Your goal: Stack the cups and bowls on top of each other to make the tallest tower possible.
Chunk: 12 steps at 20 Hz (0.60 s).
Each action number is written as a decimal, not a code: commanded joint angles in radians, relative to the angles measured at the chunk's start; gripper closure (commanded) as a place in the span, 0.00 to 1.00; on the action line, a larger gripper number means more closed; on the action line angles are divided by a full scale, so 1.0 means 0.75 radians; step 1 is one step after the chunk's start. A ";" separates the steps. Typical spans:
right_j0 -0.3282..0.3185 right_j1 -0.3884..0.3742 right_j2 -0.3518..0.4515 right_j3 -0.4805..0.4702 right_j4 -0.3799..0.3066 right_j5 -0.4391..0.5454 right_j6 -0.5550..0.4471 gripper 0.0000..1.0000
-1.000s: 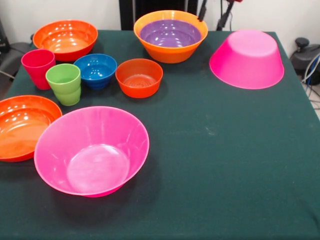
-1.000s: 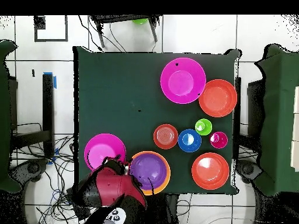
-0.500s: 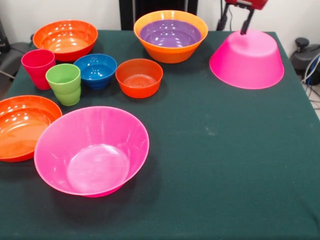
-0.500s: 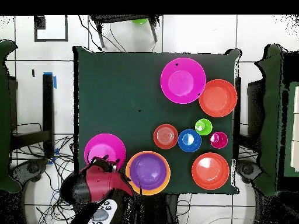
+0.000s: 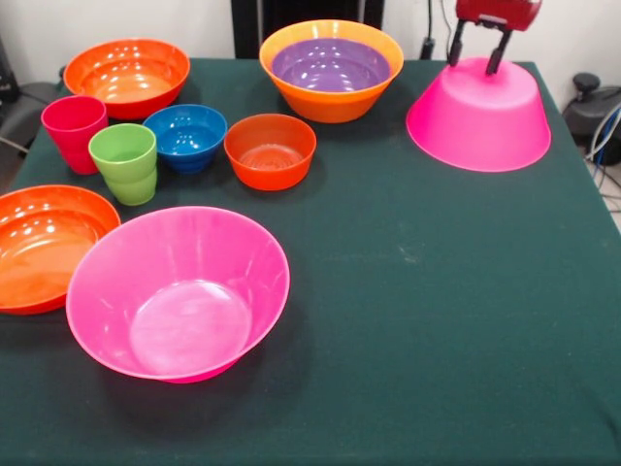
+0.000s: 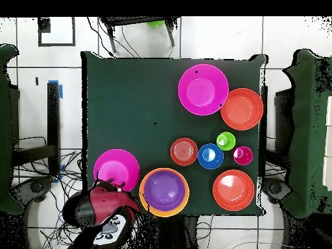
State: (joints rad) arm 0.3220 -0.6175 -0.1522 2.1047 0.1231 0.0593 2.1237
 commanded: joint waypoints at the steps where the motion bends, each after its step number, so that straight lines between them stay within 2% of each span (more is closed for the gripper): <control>1: -0.014 0.096 0.230 0.105 0.081 0.019 0.292 0.00; 8: 0.020 0.092 0.219 0.105 0.120 -0.001 0.299 0.00; 12: 0.075 0.172 0.160 0.044 0.130 -0.099 0.305 0.00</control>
State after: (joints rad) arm 0.3297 -0.6178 -0.1456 2.1320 0.1680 0.0491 2.1272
